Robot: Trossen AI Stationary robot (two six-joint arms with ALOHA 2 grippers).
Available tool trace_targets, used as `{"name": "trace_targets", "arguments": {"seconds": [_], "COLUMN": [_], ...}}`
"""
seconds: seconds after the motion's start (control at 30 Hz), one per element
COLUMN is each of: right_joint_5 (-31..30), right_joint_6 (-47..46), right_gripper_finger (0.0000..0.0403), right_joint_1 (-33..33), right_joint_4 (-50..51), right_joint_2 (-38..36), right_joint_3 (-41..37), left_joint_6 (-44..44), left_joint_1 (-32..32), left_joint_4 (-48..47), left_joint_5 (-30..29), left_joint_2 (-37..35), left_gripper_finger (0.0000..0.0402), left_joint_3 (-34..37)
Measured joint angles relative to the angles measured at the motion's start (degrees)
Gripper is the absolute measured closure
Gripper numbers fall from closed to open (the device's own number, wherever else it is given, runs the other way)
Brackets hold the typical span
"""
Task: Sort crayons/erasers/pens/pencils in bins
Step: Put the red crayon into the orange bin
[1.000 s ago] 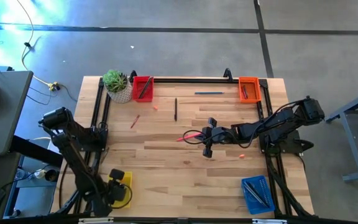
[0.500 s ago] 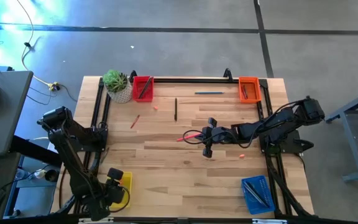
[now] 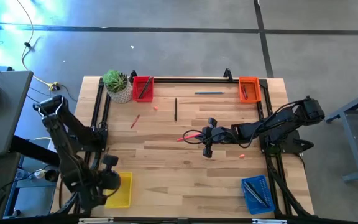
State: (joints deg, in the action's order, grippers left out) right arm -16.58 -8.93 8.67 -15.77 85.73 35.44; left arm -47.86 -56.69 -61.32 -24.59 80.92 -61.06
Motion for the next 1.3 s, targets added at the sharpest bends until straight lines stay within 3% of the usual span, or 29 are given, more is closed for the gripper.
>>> {"name": "trace_targets", "arguments": {"seconds": [0.17, 0.37, 0.57, 0.67, 0.97, 1.2, 1.3], "right_joint_5": [0.0, 0.1, 0.3, 0.5, 0.5, 0.5, 0.5], "right_joint_6": [0.0, 1.5, 1.5, 1.5, 1.3, 1.3, 1.3], "right_gripper_finger": [0.0403, 0.0403, 0.0403, 0.0403, 0.0403, 0.0403, 0.0403], "right_joint_1": [0.0, 0.0, 0.0, 0.0, 0.0, 0.0, 0.0], "right_joint_4": [-0.1, -3.9, -4.4, -4.2, -3.7, -3.4, -3.3], "right_joint_2": [0.0, 0.0, 0.0, 0.0, 0.0, 0.0, 0.0], "right_joint_3": [0.0, 0.0, 0.0, 0.0, 0.0, 0.0, 0.0], "left_joint_6": [3.2, 16.5, 34.5, 36.5, 24.0, 2.2, -6.4], "left_joint_1": [1.6, 8.6, 18.7, 24.5, 35.4, 34.2, 32.6], "left_joint_4": [6.2, 21.3, 44.9, 48.4, 31.2, 5.2, -2.1], "left_joint_5": [-3.1, -4.9, 0.2, 5.1, 8.0, 7.7, 10.2], "left_joint_2": [-4.8, -11.6, -16.6, -17.3, -17.3, -17.3, -17.3], "left_gripper_finger": [0.04, 0.0401, 0.0401, 0.0401, 0.0402, 0.0402, 0.0402], "left_joint_3": [6.9, 16.2, 25.6, 28.3, 27.5, 24.2, 25.2]}}
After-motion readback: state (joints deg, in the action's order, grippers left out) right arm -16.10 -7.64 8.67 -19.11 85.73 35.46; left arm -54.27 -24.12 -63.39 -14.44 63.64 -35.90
